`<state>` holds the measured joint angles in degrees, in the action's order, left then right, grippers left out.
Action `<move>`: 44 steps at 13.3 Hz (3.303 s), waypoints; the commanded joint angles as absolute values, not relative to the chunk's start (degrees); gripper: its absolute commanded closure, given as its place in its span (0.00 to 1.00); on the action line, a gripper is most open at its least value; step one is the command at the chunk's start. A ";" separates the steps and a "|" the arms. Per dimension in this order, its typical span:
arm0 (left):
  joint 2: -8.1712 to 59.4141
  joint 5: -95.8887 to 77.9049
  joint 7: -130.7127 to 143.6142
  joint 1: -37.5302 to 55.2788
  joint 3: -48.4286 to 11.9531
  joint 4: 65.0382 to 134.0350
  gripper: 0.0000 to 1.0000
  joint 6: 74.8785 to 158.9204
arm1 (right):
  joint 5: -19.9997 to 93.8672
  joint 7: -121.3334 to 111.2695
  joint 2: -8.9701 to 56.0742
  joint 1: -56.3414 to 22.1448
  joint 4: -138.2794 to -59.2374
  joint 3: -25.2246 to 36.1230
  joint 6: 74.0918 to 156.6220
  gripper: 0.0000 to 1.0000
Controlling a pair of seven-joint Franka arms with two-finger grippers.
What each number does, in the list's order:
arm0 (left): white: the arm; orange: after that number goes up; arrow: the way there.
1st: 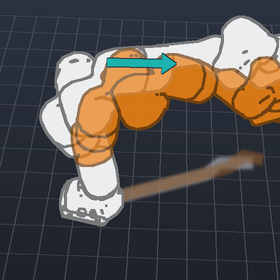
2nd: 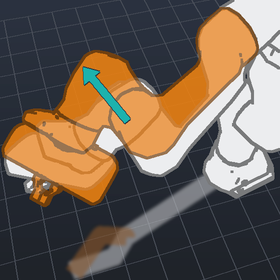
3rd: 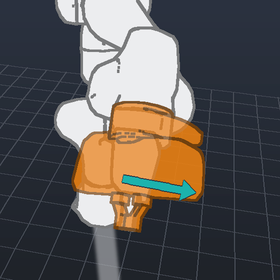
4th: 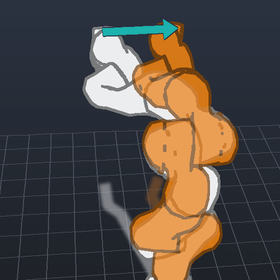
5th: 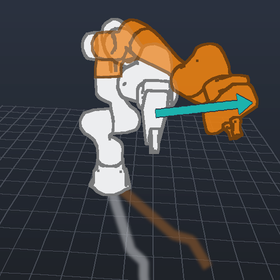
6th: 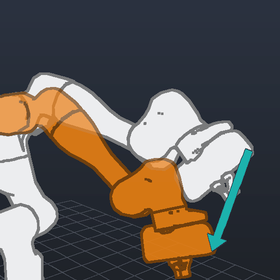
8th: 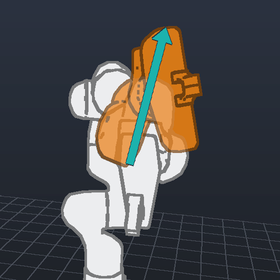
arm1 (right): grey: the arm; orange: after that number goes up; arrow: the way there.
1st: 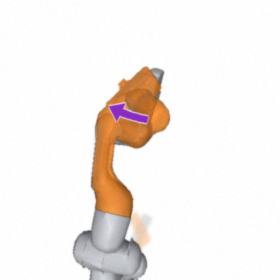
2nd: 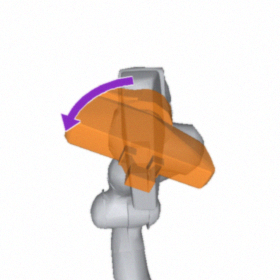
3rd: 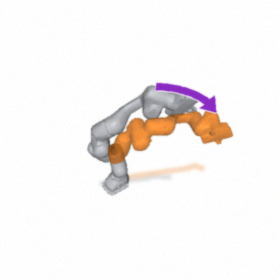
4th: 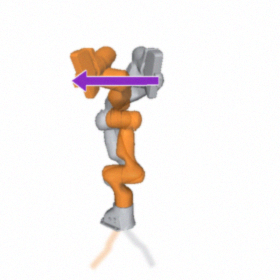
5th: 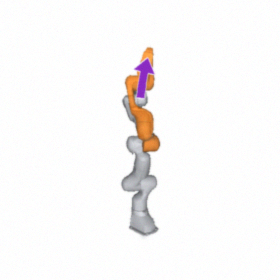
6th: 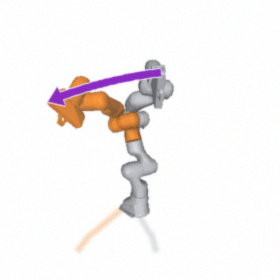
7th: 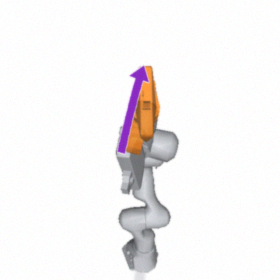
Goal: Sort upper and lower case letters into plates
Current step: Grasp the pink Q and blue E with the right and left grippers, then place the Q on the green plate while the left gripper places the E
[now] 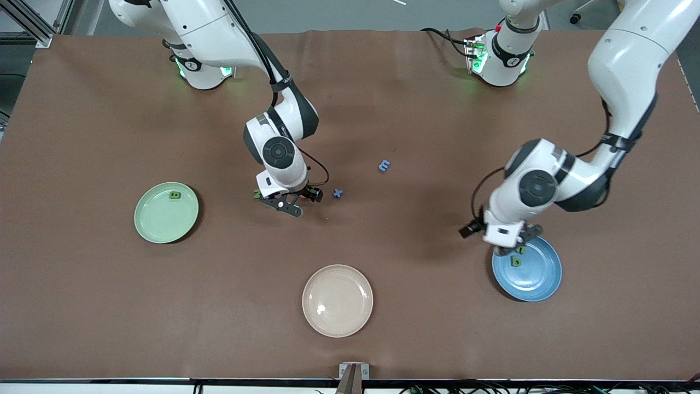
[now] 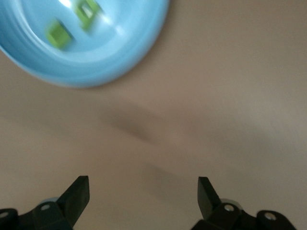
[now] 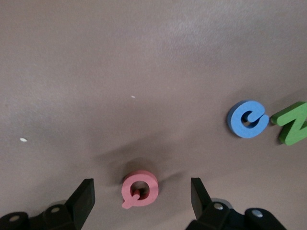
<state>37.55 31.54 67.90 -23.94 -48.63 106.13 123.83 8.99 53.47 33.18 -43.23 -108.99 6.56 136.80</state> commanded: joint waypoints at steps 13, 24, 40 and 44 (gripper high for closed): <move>40.16 36.30 111.43 -3.08 -49.31 117.07 0.17 136.67 | 10.28 54.14 33.49 -45.52 -109.78 7.12 137.11 0.48; 42.71 36.39 123.48 1.31 -45.80 117.42 0.36 139.66 | 10.02 53.44 33.49 -45.18 -109.78 7.38 137.11 0.77; 38.77 37.09 122.61 0.18 -44.03 113.74 0.95 138.69 | -2.46 15.42 13.01 -21.91 -120.76 11.87 126.55 0.79; 35.16 37.00 111.75 -5.09 -44.21 110.93 0.97 133.19 | -1.67 3.80 13.88 -14.69 -126.38 11.78 138.32 0.79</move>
